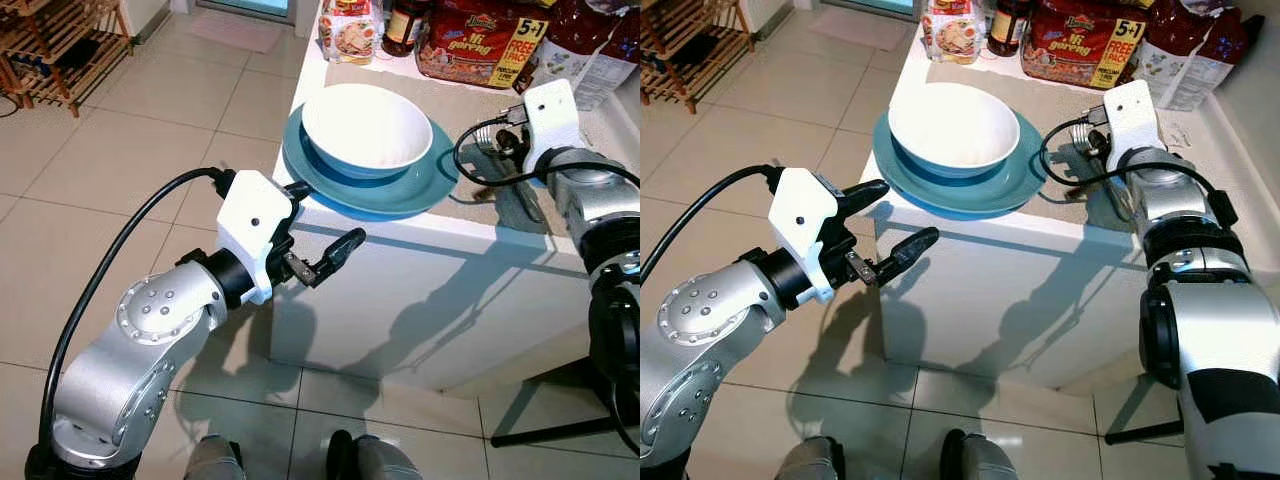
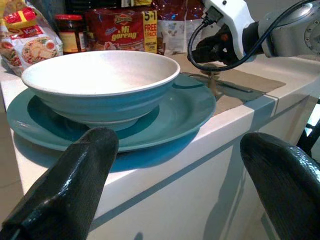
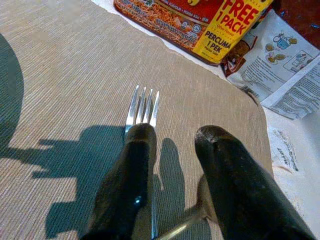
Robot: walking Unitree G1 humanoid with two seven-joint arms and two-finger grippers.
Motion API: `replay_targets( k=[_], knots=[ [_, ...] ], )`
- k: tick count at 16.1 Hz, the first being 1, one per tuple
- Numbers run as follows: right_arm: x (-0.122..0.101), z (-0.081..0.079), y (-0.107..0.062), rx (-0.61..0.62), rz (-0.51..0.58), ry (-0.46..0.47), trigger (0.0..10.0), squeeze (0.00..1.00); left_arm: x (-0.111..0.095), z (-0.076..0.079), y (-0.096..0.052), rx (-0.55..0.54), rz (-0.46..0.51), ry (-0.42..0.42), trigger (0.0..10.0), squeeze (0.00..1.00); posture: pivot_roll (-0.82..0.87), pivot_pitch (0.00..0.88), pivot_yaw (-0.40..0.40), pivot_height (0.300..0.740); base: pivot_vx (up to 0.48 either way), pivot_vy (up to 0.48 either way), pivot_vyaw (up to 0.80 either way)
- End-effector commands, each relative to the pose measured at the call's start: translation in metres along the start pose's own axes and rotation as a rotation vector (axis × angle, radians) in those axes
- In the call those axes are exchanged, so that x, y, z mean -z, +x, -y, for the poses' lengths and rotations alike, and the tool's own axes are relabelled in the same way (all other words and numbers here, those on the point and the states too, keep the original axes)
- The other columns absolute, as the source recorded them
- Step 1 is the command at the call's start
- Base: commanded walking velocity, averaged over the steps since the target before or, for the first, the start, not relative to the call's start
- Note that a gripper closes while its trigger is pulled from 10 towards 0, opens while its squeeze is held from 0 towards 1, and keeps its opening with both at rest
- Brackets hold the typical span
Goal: Setting the table
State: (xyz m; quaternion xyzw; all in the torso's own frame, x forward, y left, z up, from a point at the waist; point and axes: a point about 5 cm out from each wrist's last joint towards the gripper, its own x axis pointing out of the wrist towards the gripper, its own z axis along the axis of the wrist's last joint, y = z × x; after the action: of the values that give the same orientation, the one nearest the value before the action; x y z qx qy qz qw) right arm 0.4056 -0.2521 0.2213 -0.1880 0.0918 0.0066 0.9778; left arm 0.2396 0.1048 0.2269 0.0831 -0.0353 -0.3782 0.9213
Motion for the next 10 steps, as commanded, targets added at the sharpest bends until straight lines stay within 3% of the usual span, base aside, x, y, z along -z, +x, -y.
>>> replay_targets(
  k=[1, 2, 3, 4, 5, 7, 10],
  knots=[
    [-0.009, 0.015, -0.003, 0.029, 0.014, -0.005, 10.0, 1.00, -0.006, 0.000, 0.001, 0.005, 0.021, 0.016, 10.0, 0.00, 0.12, 0.169, -0.150, 0.740, 0.000, 0.000, 0.00],
    [-0.013, 0.017, -0.003, 0.034, 0.030, 0.004, 10.0, 1.00, -0.006, -0.001, 0.002, -0.002, 0.026, 0.018, 10.0, 0.00, 0.12, 0.164, -0.149, 0.740, 0.000, 0.000, 0.00],
    [-0.024, 0.021, -0.005, 0.029, 0.096, 0.045, 10.0, 1.00, -0.006, -0.011, 0.004, -0.105, 0.024, 0.056, 10.0, 0.00, 0.12, 0.143, -0.145, 0.740, 0.000, 0.000, 0.00],
    [-0.027, 0.020, -0.005, 0.028, 0.121, 0.063, 10.0, 0.36, -0.003, -0.019, 0.006, -0.192, 0.007, 0.074, 10.0, 0.00, 0.12, 0.136, -0.142, 0.740, 0.000, 0.000, 0.00],
    [-0.025, 0.016, -0.005, 0.038, 0.153, 0.087, 10.0, 0.00, -0.001, -0.027, 0.006, -0.264, 0.013, 0.073, 10.0, 0.00, 0.11, 0.126, -0.140, 0.740, 0.000, 0.000, 0.00],
    [-0.010, 0.001, -0.009, 0.032, 0.172, 0.173, 10.0, 0.00, 0.004, -0.031, 0.004, -0.326, 0.013, 0.089, 10.0, 0.00, 0.11, 0.099, -0.136, 0.740, 0.000, 0.000, 0.00],
    [-0.006, -0.028, -0.038, 0.043, 0.328, 0.272, 10.0, 0.00, 0.022, -0.048, 0.002, -0.502, -0.030, 0.113, 10.0, 0.00, 0.10, 0.071, -0.123, 0.740, 0.000, 0.000, 0.00]
  ],
)
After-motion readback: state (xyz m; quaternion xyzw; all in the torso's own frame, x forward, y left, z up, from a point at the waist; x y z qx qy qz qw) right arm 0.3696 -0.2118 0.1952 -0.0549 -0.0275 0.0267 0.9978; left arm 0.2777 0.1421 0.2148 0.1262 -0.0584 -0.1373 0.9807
